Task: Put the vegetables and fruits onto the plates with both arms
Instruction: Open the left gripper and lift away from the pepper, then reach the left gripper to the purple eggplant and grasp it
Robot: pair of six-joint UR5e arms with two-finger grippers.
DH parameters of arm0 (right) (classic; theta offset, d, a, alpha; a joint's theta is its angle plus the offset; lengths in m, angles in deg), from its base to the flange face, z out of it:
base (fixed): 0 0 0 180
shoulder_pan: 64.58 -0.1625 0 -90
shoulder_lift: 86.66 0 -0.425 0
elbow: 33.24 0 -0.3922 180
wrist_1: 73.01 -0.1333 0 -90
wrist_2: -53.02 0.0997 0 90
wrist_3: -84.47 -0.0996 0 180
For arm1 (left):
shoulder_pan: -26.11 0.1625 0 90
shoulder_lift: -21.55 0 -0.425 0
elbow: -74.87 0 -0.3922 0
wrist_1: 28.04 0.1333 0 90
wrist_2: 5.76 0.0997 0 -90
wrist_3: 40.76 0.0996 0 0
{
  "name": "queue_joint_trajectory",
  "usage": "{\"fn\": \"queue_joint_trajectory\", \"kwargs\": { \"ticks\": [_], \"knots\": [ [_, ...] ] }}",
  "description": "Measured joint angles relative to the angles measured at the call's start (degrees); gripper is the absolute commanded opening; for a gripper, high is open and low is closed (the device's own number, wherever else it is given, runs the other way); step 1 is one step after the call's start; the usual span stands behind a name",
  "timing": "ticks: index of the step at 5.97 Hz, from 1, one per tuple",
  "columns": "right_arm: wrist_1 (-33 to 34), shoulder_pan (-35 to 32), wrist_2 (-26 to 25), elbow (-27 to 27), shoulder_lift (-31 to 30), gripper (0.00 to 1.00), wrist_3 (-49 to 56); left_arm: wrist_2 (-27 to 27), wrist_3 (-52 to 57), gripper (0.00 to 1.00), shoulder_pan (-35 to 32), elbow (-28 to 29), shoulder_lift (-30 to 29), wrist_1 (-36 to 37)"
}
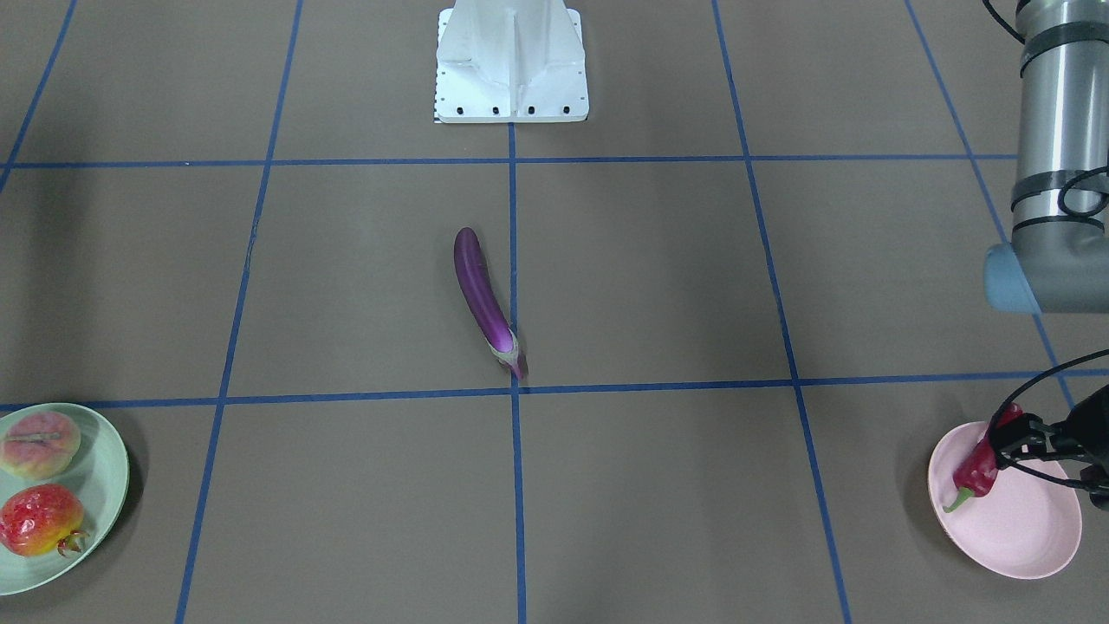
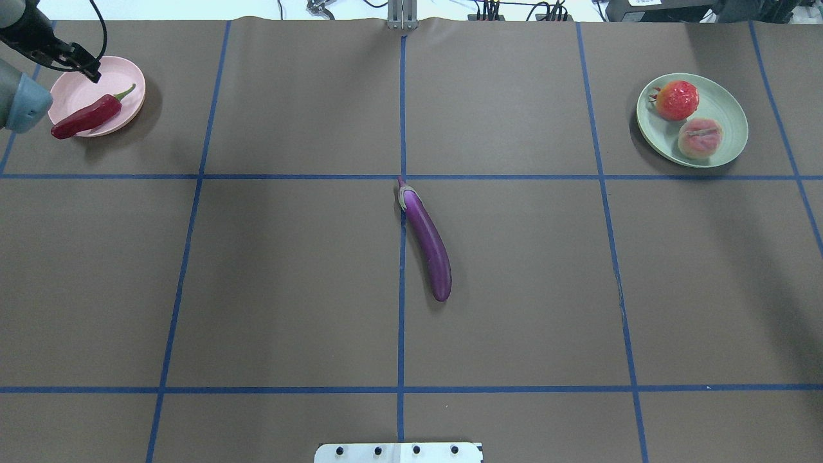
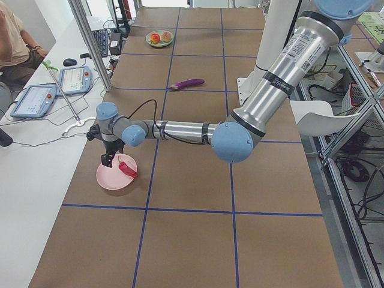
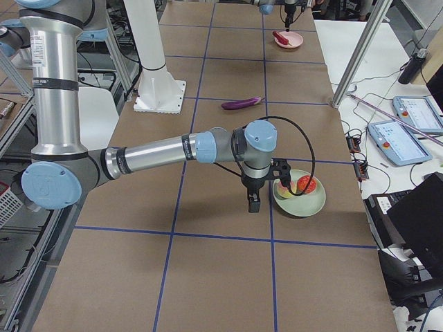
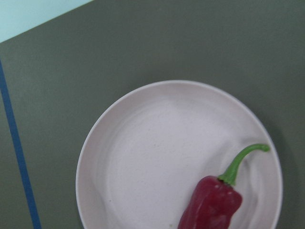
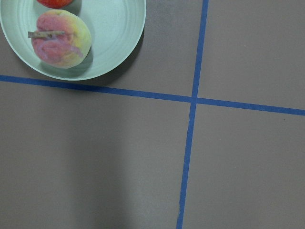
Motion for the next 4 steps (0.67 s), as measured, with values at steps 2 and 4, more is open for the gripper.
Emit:
{"fn": "queue_joint_trajectory", "kwargs": {
  "ticks": [2,4],
  "knots": [
    [0.0,0.0,0.0,0.0,0.0,1.0,0.0,-3.3,-18.0,1.0,5.5,-9.8,0.0,0.9],
    [0.0,0.0,0.0,0.0,0.0,1.0,0.1,-1.8,-34.7,1.0,15.7,-16.5,-4.3,6.7]
  ]
}}
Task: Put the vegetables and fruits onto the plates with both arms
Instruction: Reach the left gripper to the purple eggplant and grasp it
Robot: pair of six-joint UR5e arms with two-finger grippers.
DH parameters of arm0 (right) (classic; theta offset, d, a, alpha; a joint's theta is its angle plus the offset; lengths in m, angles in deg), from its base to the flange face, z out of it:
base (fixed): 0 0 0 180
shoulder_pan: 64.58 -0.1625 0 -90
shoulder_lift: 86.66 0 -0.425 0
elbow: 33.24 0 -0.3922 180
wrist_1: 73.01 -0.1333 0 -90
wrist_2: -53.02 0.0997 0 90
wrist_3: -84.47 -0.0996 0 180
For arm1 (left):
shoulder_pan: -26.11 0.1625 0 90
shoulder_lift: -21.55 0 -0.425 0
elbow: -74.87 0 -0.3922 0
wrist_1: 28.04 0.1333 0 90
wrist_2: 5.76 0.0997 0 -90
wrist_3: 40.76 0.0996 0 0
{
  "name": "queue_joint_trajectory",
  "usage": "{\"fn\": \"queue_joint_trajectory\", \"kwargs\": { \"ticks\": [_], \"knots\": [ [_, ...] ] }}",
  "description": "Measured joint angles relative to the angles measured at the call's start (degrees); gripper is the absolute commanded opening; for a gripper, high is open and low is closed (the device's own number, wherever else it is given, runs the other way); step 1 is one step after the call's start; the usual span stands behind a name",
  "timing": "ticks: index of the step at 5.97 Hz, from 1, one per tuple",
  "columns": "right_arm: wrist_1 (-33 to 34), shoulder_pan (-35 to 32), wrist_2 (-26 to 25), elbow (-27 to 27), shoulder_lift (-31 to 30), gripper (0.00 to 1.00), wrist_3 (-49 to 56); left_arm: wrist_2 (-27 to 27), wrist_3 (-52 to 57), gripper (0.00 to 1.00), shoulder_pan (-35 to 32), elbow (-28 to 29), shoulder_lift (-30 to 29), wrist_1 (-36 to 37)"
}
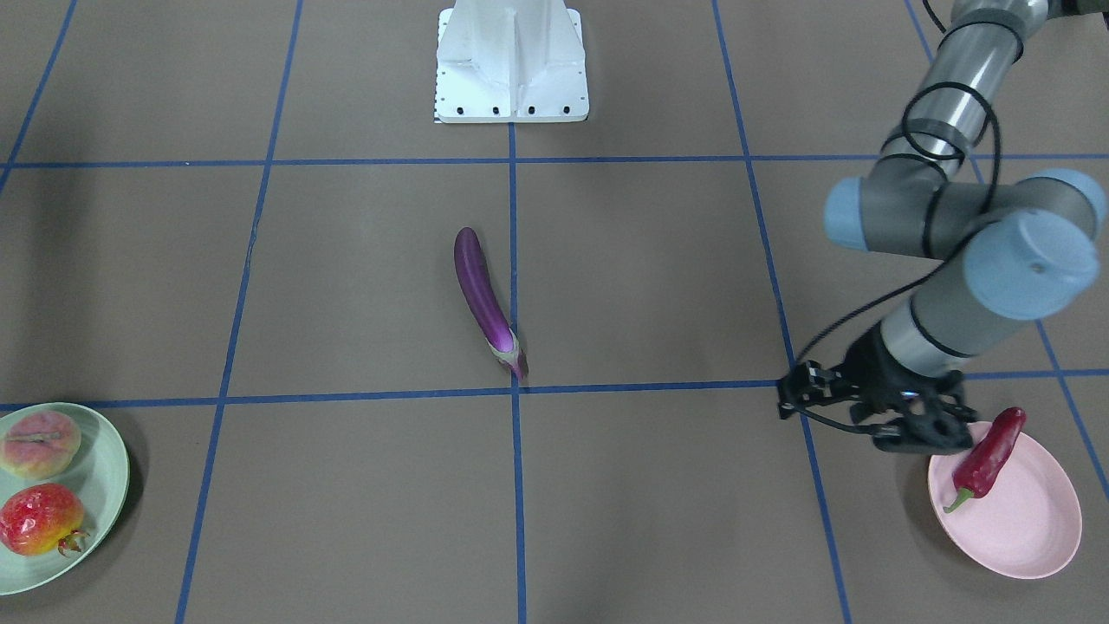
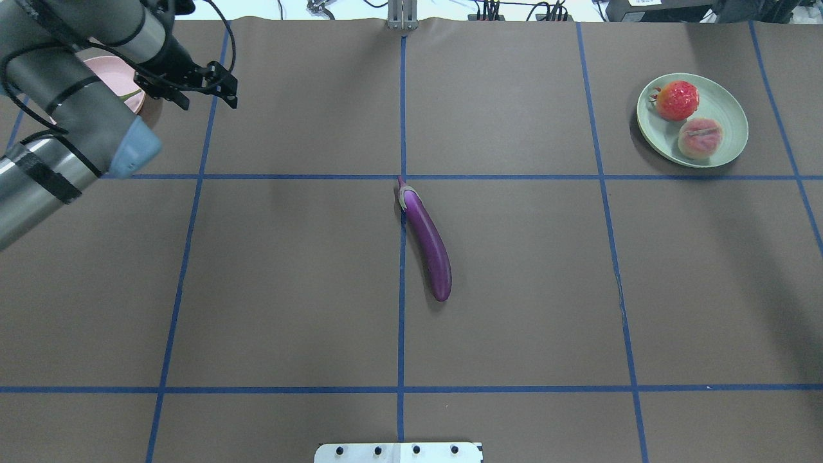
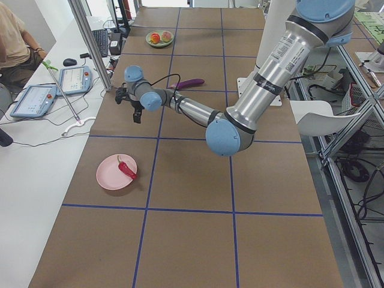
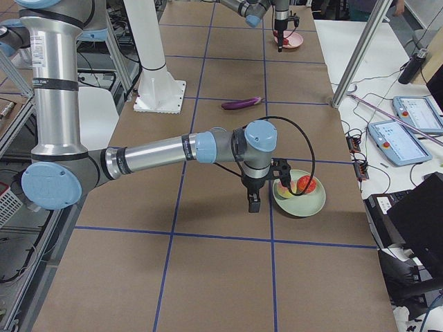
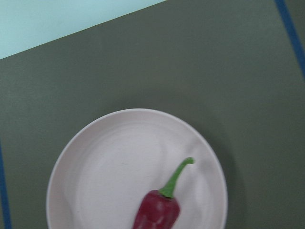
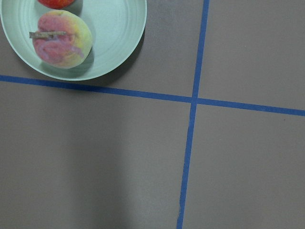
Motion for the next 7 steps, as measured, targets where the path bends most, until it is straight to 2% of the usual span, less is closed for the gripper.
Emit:
{"fn": "queue_joint_trajectory", "kwargs": {
  "ticks": [2,4,5,7],
  "knots": [
    [0.0,0.0,-0.1,-0.1,0.0,1.0,0.1,9.3,-13.6,1.0,11.9,0.1,-11.1,10.9],
    [0.0,0.0,-0.1,-0.1,0.0,1.0,0.1,14.9,-26.3,1.0,20.4,8.1,-22.0,13.5],
    [0.0,0.0,-0.1,-0.1,0.0,1.0,0.0,17.5,-29.6,1.0,23.9,11.7,-25.1,13.6],
    [0.0,0.0,-0.1,-0.2,0.0,1.0,0.0,19.0,-30.9,0.93,28.2,13.2,-25.9,13.7]
  ]
}}
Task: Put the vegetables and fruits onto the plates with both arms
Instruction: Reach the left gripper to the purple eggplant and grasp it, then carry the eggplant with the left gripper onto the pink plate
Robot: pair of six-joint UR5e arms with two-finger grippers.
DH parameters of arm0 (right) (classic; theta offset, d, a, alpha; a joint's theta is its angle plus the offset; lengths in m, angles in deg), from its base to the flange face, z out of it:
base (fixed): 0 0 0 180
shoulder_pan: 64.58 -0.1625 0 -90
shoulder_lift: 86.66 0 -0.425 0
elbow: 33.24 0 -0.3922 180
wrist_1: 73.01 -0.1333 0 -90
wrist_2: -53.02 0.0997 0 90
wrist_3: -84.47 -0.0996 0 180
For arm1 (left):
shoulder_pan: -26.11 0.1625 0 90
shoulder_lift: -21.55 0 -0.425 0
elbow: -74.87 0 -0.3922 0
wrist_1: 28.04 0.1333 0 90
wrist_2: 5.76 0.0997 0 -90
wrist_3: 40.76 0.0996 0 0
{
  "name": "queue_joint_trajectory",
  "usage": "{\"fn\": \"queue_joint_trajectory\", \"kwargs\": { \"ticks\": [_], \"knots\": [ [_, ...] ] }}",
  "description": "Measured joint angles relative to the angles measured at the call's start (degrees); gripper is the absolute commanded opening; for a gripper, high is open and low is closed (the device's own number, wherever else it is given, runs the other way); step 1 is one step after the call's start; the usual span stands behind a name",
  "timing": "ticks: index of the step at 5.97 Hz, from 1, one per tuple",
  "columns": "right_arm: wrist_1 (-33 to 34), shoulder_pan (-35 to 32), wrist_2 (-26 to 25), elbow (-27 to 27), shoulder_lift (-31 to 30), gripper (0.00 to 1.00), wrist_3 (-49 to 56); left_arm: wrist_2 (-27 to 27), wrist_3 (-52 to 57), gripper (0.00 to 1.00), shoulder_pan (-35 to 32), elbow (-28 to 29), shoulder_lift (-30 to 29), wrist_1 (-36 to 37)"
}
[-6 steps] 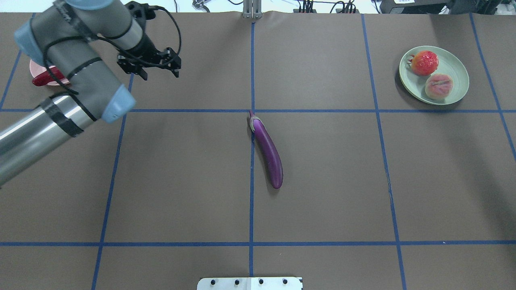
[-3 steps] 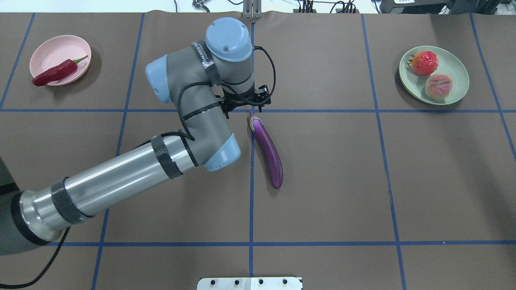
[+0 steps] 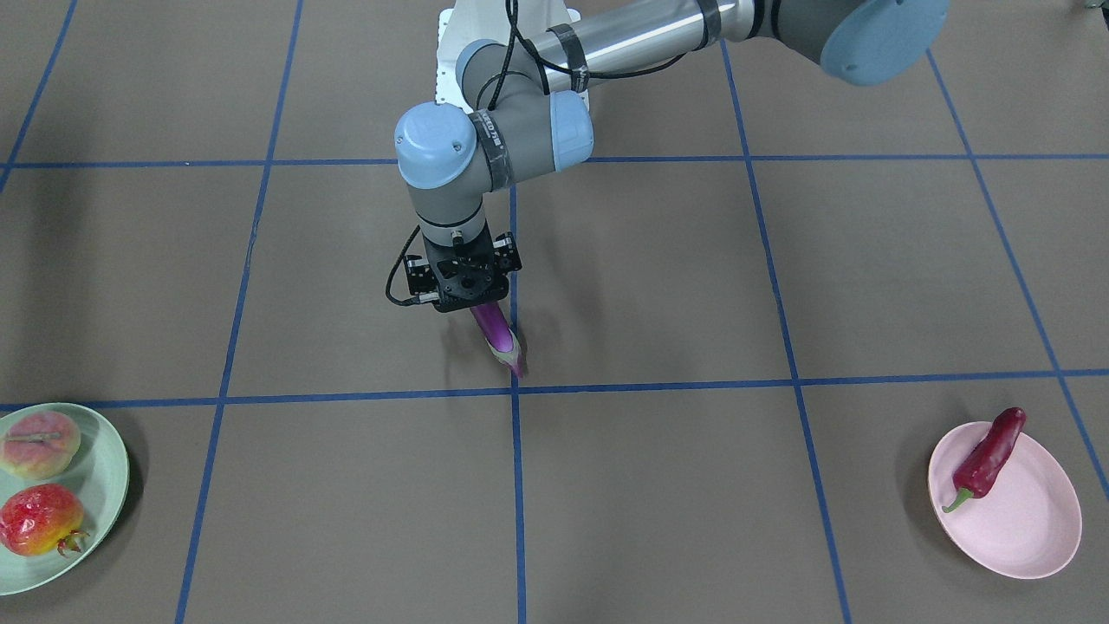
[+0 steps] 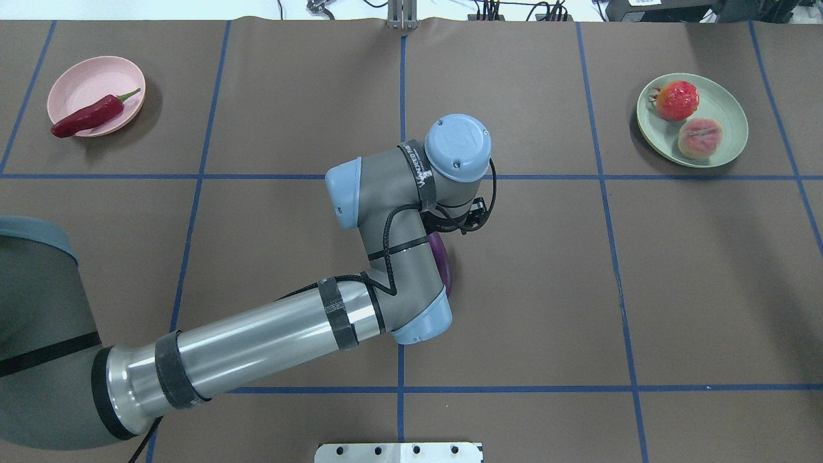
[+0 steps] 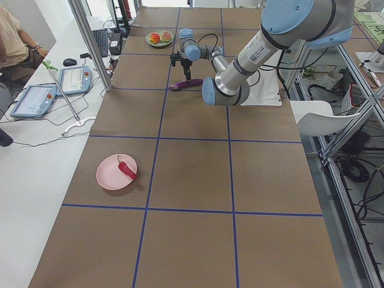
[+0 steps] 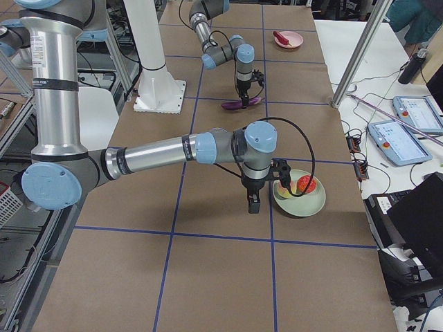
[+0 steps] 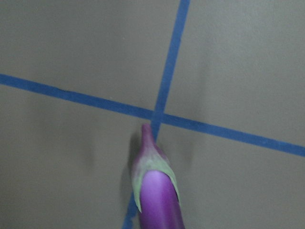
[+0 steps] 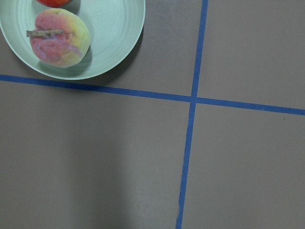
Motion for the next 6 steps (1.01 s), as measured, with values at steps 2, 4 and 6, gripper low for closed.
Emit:
{"fn": "queue_joint_trajectory", "kwargs": {
  "ticks": [2,4,6],
  "knots": [
    [0.0,0.0,0.1,0.0,0.0,1.0,0.0,0.1,0.2,0.12,1.2,0.3,0.3,0.1],
    [0.0,0.0,0.1,0.1,0.0,1.0,-0.1,0.2,0.5,0.0,1.1,0.1,0.4,0.5],
    [0.0,0.0,0.1,0.1,0.0,1.0,-0.1,-0.2,5.7,0.0,-2.3,-3.9,0.6,5.6]
  ]
}}
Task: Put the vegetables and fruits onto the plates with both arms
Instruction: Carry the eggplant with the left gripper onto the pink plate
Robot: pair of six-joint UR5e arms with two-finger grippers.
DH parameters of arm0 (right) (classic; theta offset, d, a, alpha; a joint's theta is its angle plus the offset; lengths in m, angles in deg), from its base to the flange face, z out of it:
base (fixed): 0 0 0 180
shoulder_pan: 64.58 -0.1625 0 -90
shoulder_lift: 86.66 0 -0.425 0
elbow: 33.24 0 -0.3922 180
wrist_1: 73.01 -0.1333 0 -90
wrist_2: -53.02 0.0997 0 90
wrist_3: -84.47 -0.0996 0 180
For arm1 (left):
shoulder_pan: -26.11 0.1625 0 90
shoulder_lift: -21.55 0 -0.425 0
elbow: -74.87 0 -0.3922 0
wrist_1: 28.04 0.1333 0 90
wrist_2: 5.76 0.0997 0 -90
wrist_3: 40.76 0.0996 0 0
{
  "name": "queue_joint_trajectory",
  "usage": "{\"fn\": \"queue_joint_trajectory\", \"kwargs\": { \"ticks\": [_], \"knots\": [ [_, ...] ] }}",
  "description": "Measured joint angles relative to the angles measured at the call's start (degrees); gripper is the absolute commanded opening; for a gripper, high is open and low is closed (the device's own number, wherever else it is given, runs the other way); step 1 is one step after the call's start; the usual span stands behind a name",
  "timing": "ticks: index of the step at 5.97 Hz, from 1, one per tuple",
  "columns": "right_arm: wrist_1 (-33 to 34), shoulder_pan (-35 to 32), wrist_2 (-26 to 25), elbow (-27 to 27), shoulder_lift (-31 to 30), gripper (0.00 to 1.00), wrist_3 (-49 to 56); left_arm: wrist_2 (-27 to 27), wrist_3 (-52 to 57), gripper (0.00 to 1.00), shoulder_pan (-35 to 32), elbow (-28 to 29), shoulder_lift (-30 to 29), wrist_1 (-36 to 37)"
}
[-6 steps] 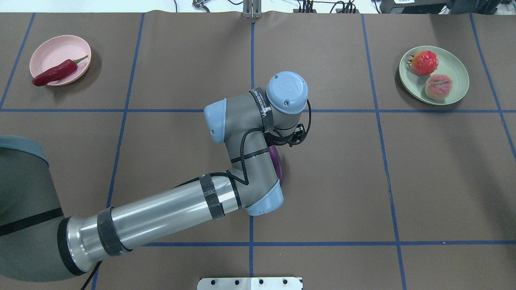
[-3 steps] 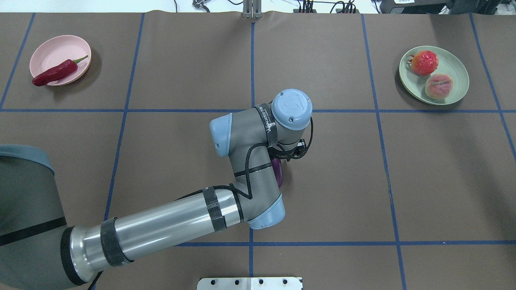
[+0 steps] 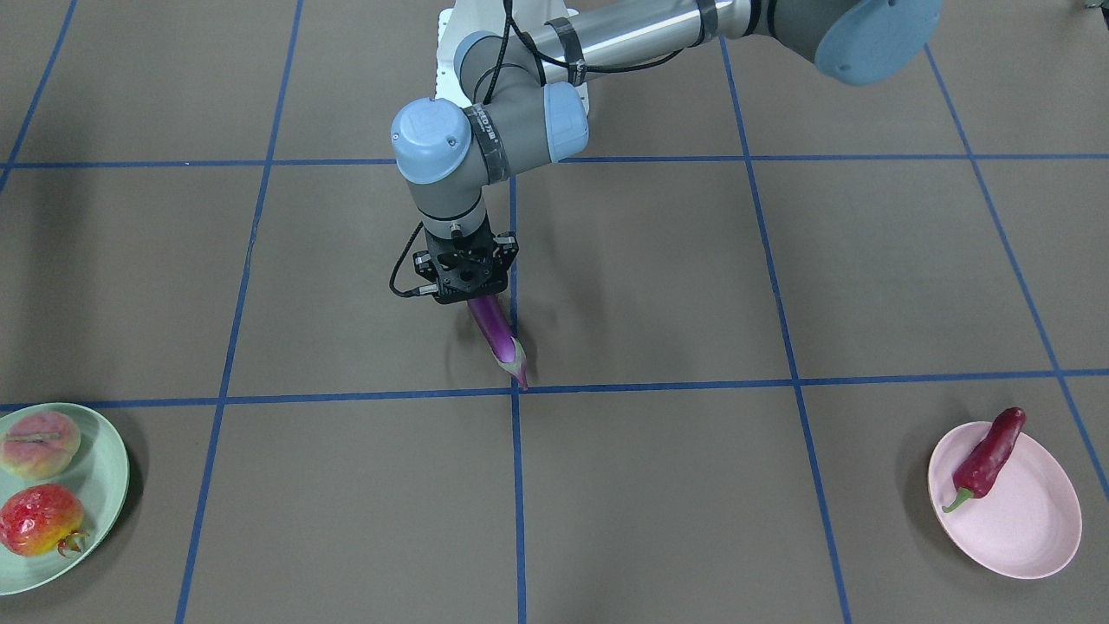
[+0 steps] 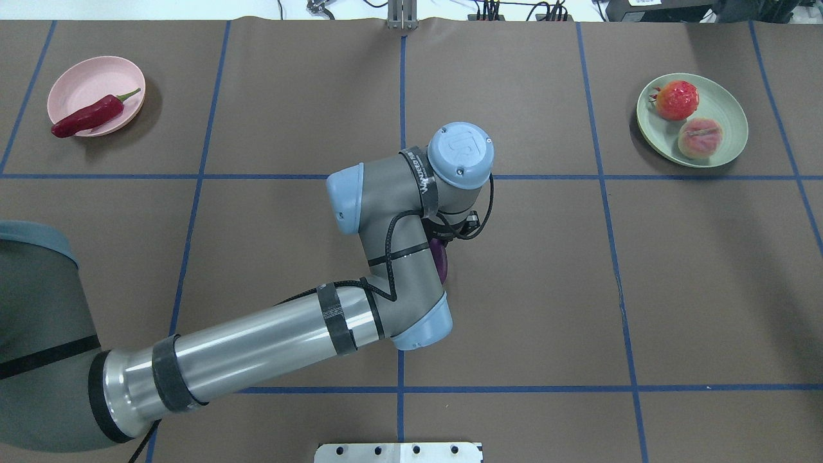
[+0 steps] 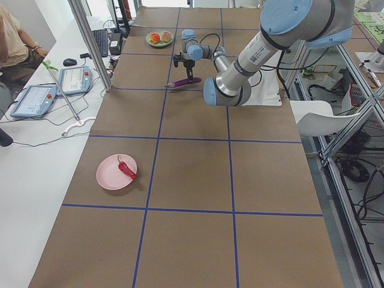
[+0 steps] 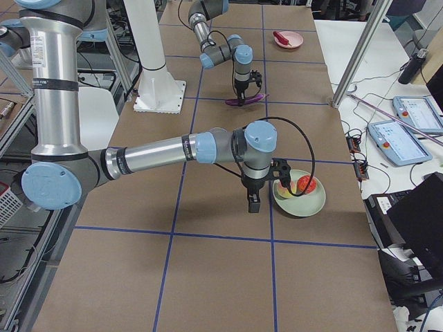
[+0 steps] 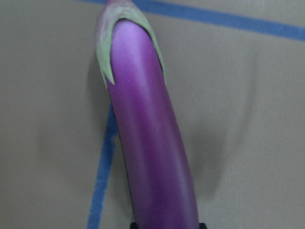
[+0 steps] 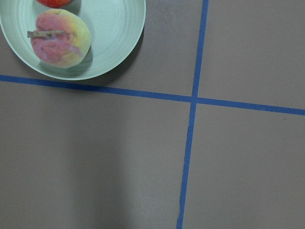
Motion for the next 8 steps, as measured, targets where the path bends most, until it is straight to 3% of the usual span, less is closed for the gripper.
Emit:
{"fn": "queue_joint_trajectory", "kwargs": {
  "ticks": [2,4,5,8],
  "knots": [
    [0.0,0.0,0.0,0.0,0.0,1.0,0.0,-0.3,13.7,0.0,-7.3,-8.4,6.5,2.2],
    [0.0,0.0,0.0,-0.1,0.0,1.0,0.0,-0.4,37.7,0.0,-17.2,-10.5,15.9,1.6],
    [0.0,0.0,0.0,-0.1,0.0,1.0,-0.1,-0.9,48.6,0.0,-23.0,-7.7,18.9,-0.9],
    [0.0,0.1,0.0,-0.1,0.0,1.0,-0.1,-2.8,76.4,0.0,-35.8,14.0,20.7,-19.5]
  ]
}}
